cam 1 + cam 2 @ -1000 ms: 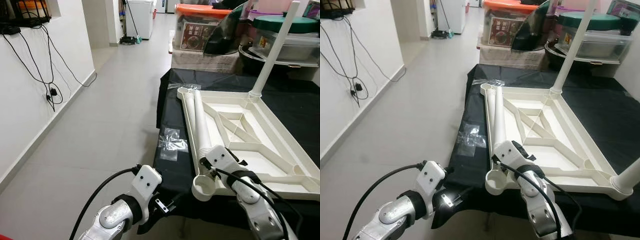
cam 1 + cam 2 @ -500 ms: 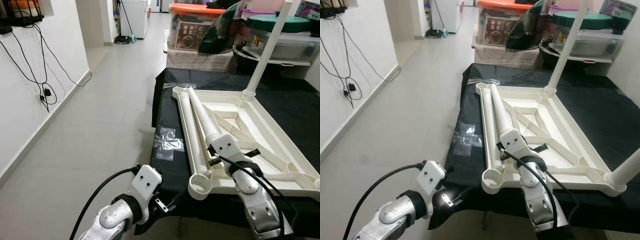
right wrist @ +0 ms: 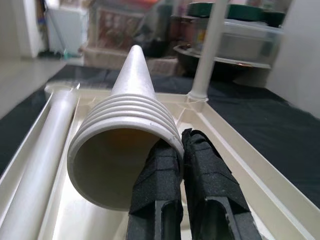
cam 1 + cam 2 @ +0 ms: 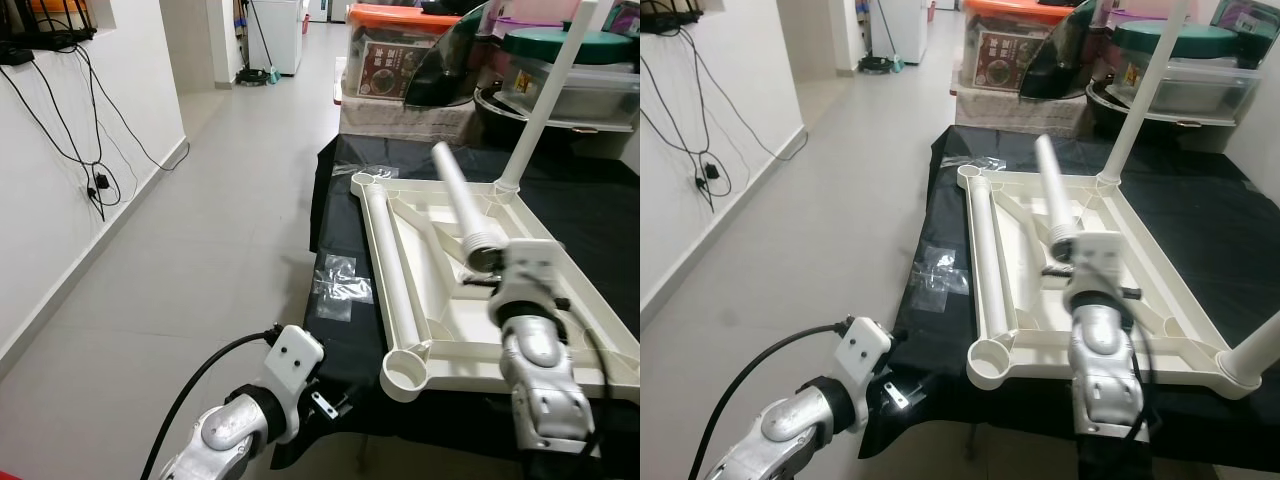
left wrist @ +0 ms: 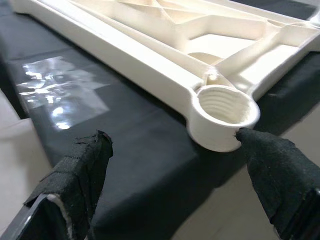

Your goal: Building children table

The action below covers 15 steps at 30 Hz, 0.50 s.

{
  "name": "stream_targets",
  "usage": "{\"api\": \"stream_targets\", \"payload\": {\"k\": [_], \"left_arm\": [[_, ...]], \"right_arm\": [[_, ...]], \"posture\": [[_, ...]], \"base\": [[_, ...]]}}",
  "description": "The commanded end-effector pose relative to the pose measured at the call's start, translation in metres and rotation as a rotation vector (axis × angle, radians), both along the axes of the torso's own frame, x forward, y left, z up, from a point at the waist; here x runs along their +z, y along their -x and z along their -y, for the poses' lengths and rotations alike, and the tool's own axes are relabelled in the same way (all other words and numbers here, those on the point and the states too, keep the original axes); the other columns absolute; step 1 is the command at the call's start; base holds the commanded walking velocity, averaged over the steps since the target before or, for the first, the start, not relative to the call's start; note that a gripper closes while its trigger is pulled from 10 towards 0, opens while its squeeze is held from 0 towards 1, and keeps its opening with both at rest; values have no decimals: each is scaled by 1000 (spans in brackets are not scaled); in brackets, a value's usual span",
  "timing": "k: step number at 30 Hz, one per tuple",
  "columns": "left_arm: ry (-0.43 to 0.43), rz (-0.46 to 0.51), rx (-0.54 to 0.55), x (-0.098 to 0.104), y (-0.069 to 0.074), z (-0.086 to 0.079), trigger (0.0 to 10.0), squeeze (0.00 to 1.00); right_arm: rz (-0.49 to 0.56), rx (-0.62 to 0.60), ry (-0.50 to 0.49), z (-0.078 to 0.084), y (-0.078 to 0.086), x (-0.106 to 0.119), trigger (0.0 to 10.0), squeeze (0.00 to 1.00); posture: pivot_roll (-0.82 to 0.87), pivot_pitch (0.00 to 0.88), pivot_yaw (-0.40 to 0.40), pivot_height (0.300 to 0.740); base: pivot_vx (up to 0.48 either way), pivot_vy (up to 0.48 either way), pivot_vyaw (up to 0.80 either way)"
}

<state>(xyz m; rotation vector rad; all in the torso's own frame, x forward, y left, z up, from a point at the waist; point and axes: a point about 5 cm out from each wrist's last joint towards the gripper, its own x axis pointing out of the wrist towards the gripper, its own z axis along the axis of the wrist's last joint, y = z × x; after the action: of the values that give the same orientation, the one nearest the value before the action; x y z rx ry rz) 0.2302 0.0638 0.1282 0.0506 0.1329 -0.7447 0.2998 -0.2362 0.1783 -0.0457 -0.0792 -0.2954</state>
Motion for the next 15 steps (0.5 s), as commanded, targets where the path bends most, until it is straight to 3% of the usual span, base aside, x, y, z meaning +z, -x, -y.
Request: {"api": "stream_targets", "payload": {"k": [1,3,4,5,6,10,11,12,13,14,15], "left_arm": [[17,-32,23,-3,-3,-2,10000,0],[24,-37,33,-3,-4,-2,10000,0],[53,-48,60,-1,-9,-5,10000,0],[53,-48,60,-1,-9,-5,10000,0],[132,-77,110,3,-18,-11,10000,1000],[132,-77,110,3,-18,-11,10000,1000],[245,-110,151,11,-27,-17,10000,1000],[245,-110,151,11,-27,-17,10000,1000],[428,-162,189,23,-40,-28,10000,1000],[428,-162,189,23,-40,-28,10000,1000],[601,-199,200,35,-50,-38,10000,0]], "right_arm": [[64,40,-96,0,2,5,0,0],[81,63,-139,0,4,6,0,0],[101,112,-232,-2,6,5,0,0],[101,112,-232,-2,6,5,0,0],[115,173,-352,-2,10,2,0,0],[115,173,-352,-2,10,2,0,0],[129,242,-458,-2,15,-2,0,0],[129,242,-458,-2,15,-2,0,0],[143,340,-590,-1,23,-6,0,0],[143,340,-590,-1,23,-6,0,0],[158,439,-683,-2,32,-7,0,0]], "posture": [[95,0,-90,740],[95,0,-90,740],[95,0,-88,740],[95,0,-88,740],[94,0,-84,740],[94,0,-84,740],[96,0,-84,740],[96,0,-84,740],[95,0,-76,740],[95,0,-76,740],[92,0,-75,740]], "base": [[0,0,0],[0,0,0],[0,0,0],[0,0,0],[0,0,0],[0,0,0],[0,0,0],[0,0,0],[0,0,0],[0,0,0],[0,0,0]]}}
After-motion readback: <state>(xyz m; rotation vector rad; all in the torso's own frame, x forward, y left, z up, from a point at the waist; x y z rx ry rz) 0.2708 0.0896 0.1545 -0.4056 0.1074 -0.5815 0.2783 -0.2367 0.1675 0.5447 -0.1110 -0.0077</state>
